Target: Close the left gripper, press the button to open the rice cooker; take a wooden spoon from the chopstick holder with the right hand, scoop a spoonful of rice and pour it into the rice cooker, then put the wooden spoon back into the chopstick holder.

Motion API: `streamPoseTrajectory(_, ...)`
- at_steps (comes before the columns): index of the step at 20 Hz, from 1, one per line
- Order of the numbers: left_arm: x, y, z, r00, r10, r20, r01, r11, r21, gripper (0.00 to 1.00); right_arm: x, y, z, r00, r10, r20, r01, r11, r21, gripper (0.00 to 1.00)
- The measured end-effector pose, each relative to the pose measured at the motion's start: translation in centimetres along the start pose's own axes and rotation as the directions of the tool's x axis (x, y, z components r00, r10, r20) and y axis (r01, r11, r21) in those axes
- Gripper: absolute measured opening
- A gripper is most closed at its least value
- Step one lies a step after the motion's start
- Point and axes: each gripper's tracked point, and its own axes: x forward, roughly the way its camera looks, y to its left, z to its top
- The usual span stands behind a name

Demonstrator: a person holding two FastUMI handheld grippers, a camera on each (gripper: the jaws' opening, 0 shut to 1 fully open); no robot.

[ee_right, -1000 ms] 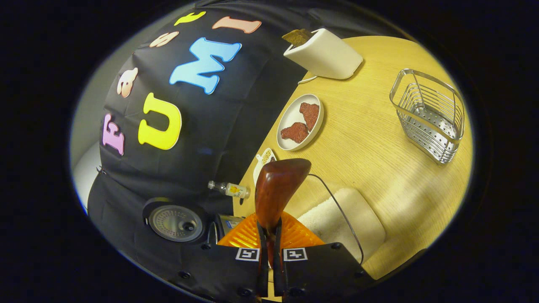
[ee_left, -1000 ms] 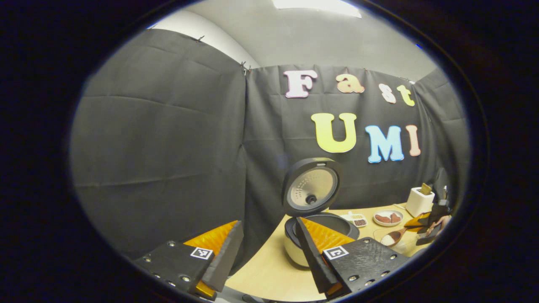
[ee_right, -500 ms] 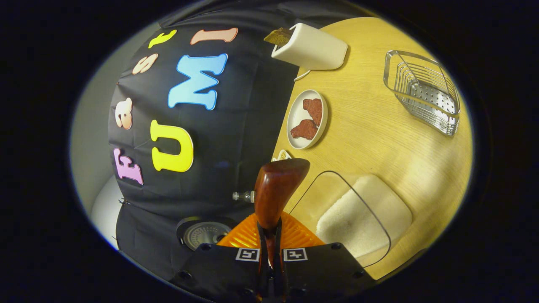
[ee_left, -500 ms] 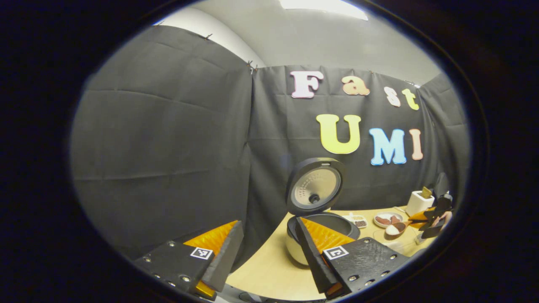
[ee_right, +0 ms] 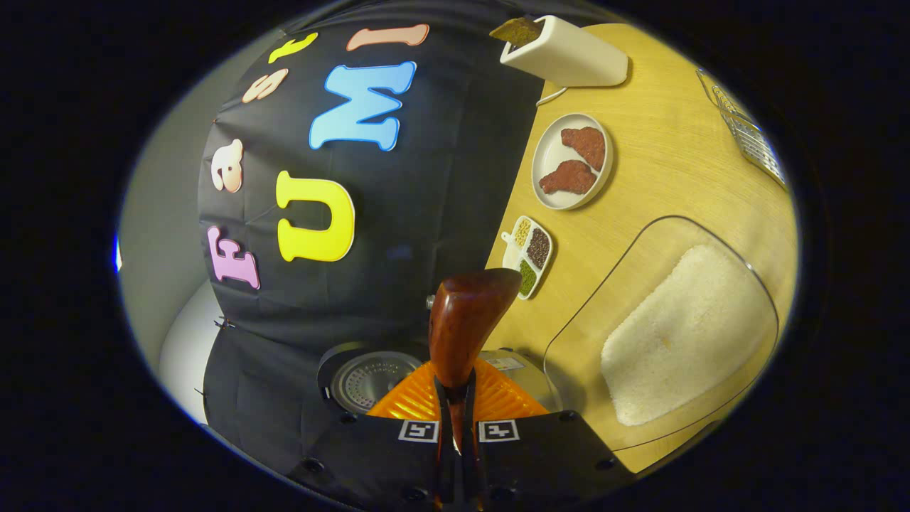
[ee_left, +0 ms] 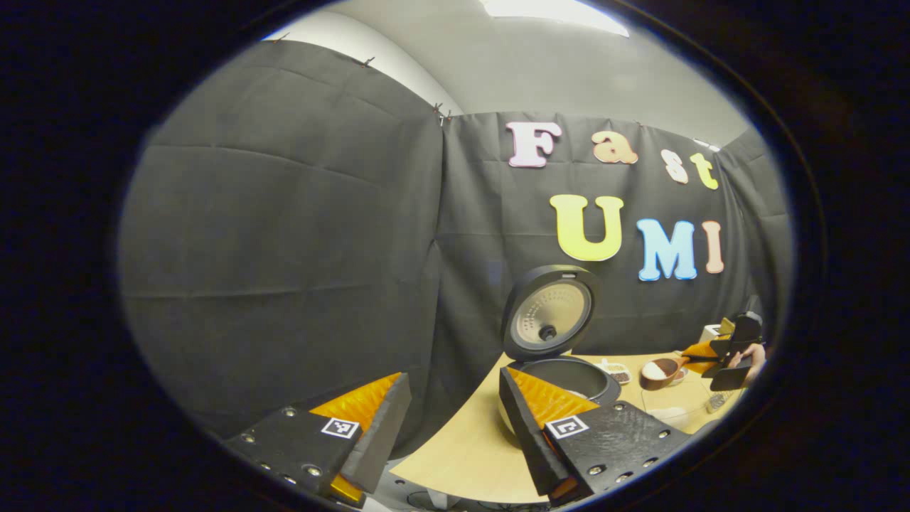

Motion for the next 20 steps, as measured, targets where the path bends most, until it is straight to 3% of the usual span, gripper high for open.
streamPoseTrajectory(4, -0.9, 1.7, -0.1, 0.999, 0.034, 0.002, -0.034, 0.999, -0.004, 0.77, 2.7, 2.1, -3.0, 0.998, 0.016, -0.054, -0.018, 0.999, -0.038, 0.02)
streamPoseTrajectory(7, -1.3, 2.9, -0.6, 0.998, 0.061, -0.002, -0.061, 0.998, -0.012, 0.77, 5.0, 3.6, -4.9, 0.997, 0.028, -0.078, -0.033, 0.997, -0.069, 0.06)
streamPoseTrajectory(12, -1.8, 5.1, -1.8, 0.994, 0.106, -0.027, -0.107, 0.994, -0.033, 0.77, 8.7, 4.6, -8.2, 0.994, 0.001, -0.113, -0.023, 0.982, -0.188, 0.06)
streamPoseTrajectory(13, -2.1, 5.6, -2.0, 0.993, 0.115, -0.03, -0.116, 0.993, -0.037, 0.78, 9.4, 4.7, -8.8, 0.993, -0.006, -0.12, -0.02, 0.976, -0.216, 0.02)
streamPoseTrajectory(14, -2.2, 5.8, -2.0, 0.992, 0.123, -0.034, -0.124, 0.991, -0.041, 0.77, 10.1, 4.7, -9.4, 0.992, -0.018, -0.126, -0.014, 0.97, -0.242, 0.06)
streamPoseTrajectory(15, -2.1, 6.0, -2.2, 0.991, 0.129, -0.037, -0.131, 0.99, -0.044, 0.77, 10.8, 4.5, -9.9, 0.991, -0.03, -0.13, -0.006, 0.964, -0.267, 0.02)
streamPoseTrajectory(17, -2.2, 6.6, -2.4, 0.989, 0.143, -0.041, -0.145, 0.988, -0.045, 0.77, 11.9, 4.5, -10.8, 0.99, -0.05, -0.132, 0.004, 0.944, -0.331, 0.06)
streamPoseTrajectory(18, -2.2, 7.0, -2.5, 0.988, 0.15, -0.042, -0.152, 0.987, -0.044, 0.8, 12.4, 4.4, -11.2, 0.989, -0.064, -0.133, 0.009, 0.927, -0.376, 0.02)
streamPoseTrajectory(20, -2.1, 7.2, -2.7, 0.986, 0.161, -0.046, -0.164, 0.985, -0.046, 0.8, 13.0, 4.2, -11.8, 0.988, -0.091, -0.124, 0.021, 0.879, -0.477, 0.06)
